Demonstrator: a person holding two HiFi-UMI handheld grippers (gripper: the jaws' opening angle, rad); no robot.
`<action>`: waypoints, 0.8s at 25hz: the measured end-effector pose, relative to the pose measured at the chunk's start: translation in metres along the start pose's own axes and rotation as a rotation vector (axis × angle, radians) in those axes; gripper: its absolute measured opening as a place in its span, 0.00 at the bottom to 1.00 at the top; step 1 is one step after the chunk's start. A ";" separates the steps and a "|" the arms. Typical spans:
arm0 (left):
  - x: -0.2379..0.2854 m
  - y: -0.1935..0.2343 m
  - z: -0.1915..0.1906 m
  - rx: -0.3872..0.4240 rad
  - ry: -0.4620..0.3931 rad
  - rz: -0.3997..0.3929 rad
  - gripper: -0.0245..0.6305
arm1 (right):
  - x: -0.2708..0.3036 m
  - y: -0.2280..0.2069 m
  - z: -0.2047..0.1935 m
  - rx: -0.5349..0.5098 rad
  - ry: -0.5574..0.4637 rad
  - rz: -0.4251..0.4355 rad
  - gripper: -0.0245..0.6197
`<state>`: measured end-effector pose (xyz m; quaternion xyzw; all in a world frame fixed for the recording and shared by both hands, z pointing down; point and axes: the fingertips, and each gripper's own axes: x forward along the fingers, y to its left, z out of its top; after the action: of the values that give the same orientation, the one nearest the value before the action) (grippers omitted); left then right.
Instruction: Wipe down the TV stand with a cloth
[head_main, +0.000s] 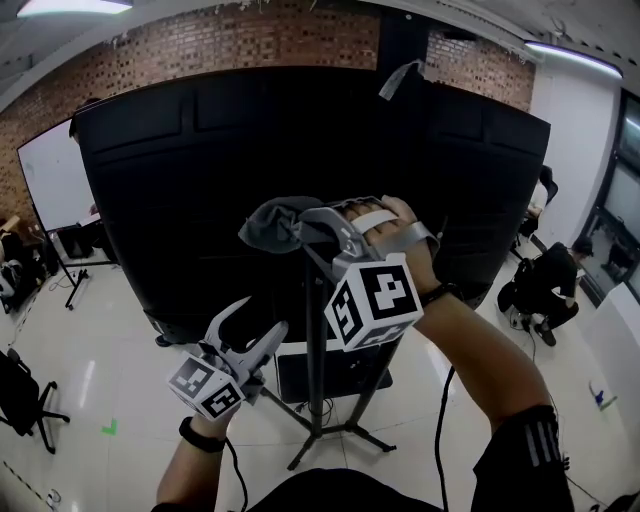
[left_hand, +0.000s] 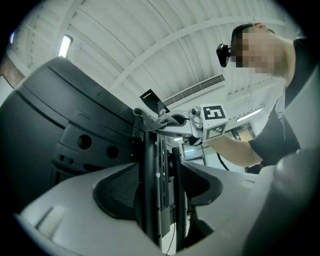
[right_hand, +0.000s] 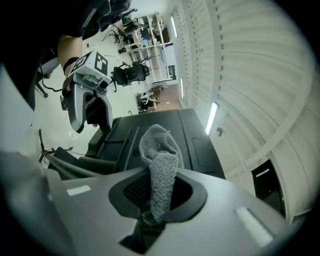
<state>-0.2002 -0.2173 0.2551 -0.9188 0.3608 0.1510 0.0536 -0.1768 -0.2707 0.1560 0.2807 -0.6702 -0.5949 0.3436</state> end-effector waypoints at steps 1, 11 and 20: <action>0.003 -0.002 0.002 0.006 -0.003 0.010 0.47 | 0.001 -0.002 -0.006 -0.023 0.008 0.028 0.12; 0.023 -0.023 -0.002 0.016 0.000 0.048 0.47 | 0.006 -0.004 -0.016 0.057 -0.066 0.356 0.12; 0.027 -0.021 -0.003 0.022 0.001 0.082 0.47 | 0.015 -0.016 -0.043 -0.039 -0.020 0.381 0.11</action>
<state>-0.1668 -0.2197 0.2489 -0.9028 0.3996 0.1486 0.0571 -0.1522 -0.3112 0.1444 0.1360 -0.7031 -0.5347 0.4485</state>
